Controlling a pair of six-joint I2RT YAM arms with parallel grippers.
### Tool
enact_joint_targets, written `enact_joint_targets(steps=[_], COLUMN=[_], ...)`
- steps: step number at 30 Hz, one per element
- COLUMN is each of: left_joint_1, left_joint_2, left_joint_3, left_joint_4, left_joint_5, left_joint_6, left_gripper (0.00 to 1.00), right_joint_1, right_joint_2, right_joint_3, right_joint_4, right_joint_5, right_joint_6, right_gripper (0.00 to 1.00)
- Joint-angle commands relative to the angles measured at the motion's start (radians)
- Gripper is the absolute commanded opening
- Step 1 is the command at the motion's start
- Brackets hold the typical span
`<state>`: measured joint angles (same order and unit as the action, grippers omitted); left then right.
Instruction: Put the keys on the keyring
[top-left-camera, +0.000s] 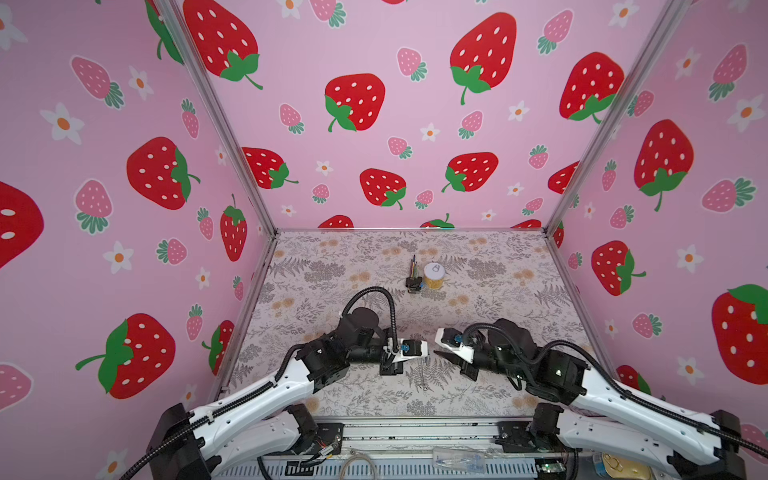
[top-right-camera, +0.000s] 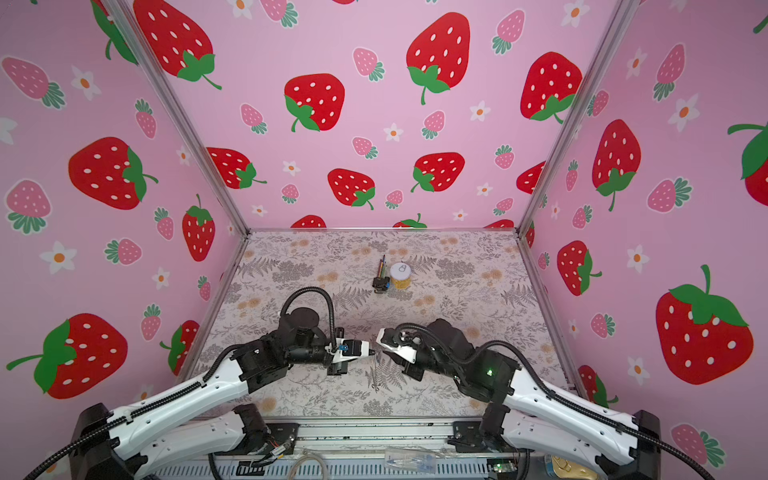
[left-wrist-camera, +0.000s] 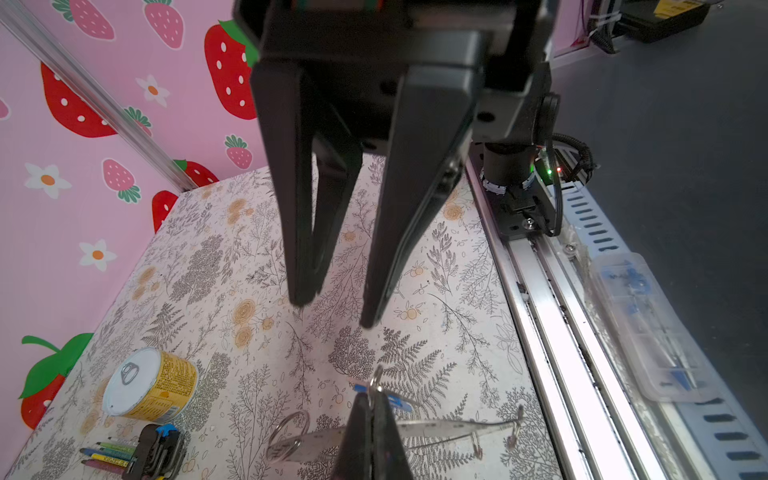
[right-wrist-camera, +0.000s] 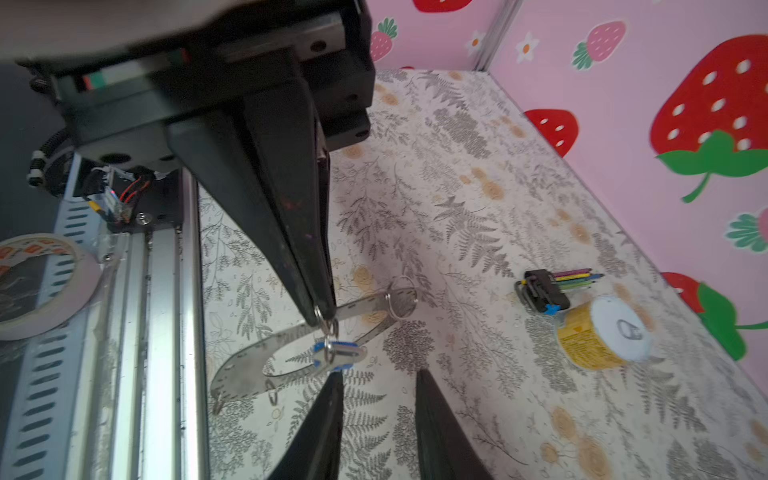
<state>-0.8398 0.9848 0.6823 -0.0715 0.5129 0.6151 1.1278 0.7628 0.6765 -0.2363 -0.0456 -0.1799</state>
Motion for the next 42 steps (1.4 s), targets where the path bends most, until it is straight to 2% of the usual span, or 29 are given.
enact_joint_targets(steps=[1, 5, 13, 18, 27, 36, 42], left_joint_1=[0.026, 0.056, 0.096, 0.124, 0.133, 0.134, 0.134], left_joint_2=[-0.006, -0.006, -0.023, -0.026, -0.024, -0.034, -0.043], left_joint_3=[0.014, -0.006, -0.046, -0.062, -0.061, -0.063, -0.065], left_joint_4=[0.071, 0.146, 0.258, 0.332, 0.339, 0.341, 0.352], left_joint_5=[0.061, 0.122, 0.239, 0.303, 0.306, 0.297, 0.294], left_joint_6=[-0.055, -0.102, -0.149, -0.191, -0.198, -0.198, -0.207], left_gripper=[0.0, 0.0, 0.0, 0.0, 0.0, 0.0, 0.0], right_joint_1=[-0.015, -0.025, -0.044, -0.049, -0.049, -0.049, -0.049], right_joint_2=[-0.1, -0.163, -0.149, -0.12, 0.051, 0.014, 0.055], right_joint_3=[-0.071, -0.136, -0.211, -0.239, -0.206, -0.27, -0.256], right_joint_4=[0.151, 0.196, 0.274, 0.352, 0.462, 0.682, 0.681], right_joint_5=[0.054, 0.074, 0.047, -0.047, -0.176, -0.191, -0.22], right_joint_6=[0.024, 0.044, 0.087, 0.128, 0.144, 0.226, 0.237], right_gripper=[0.36, 0.38, 0.5, 0.5, 0.48, 0.5, 0.48])
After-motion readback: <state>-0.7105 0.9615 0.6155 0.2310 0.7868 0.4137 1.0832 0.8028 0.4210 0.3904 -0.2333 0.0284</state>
